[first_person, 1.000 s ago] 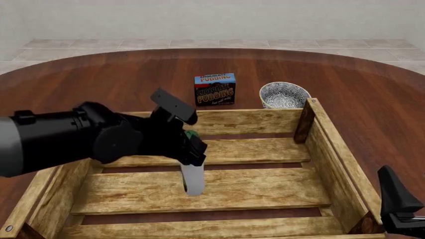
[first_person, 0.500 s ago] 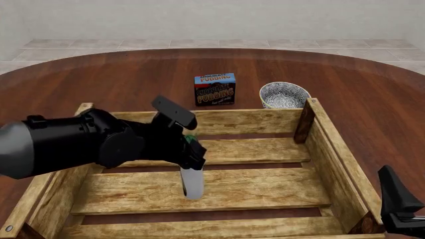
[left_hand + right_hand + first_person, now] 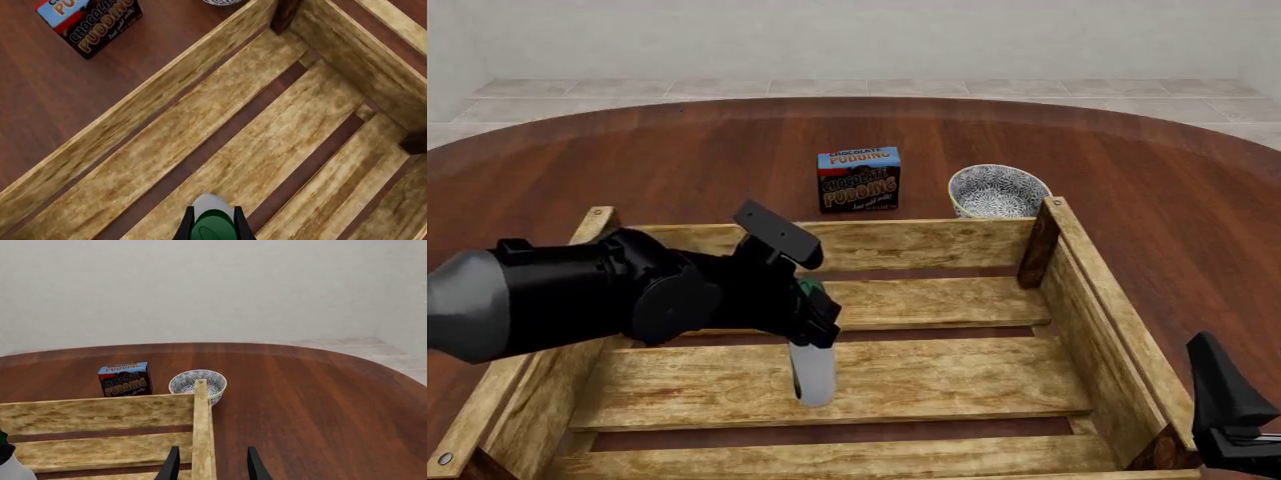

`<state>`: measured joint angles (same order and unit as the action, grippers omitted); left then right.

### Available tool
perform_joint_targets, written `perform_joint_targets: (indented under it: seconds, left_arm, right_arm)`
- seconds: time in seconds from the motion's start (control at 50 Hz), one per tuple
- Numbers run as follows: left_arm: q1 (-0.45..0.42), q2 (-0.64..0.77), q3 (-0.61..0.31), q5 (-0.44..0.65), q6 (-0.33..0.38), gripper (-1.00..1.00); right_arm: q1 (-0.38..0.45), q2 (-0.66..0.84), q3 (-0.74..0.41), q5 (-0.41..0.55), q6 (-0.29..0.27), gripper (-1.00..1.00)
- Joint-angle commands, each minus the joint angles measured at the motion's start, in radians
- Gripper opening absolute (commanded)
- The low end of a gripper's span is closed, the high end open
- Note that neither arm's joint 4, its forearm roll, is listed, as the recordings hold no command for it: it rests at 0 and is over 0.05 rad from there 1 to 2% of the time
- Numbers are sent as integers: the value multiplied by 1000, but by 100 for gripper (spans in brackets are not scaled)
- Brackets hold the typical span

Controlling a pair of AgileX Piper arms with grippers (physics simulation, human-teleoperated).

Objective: Pick up the salad dressing and put it in the tray.

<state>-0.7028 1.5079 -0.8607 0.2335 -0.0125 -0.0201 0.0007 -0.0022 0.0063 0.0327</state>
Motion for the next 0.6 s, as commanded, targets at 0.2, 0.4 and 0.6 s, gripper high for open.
perform_joint_targets:
  seconds: [0.2,0.4,0.6]
  left_arm:
    - [4,1,14,-17,15,-100]
    - [0,1,22,-22,17,-100]
    - [8,-5,22,-21,27,-100]
  right_arm:
    - [2,0,0,2,-4,100]
    - [2,0,-1,2,-6,100]
    - [4,0,-1,3,-9,100]
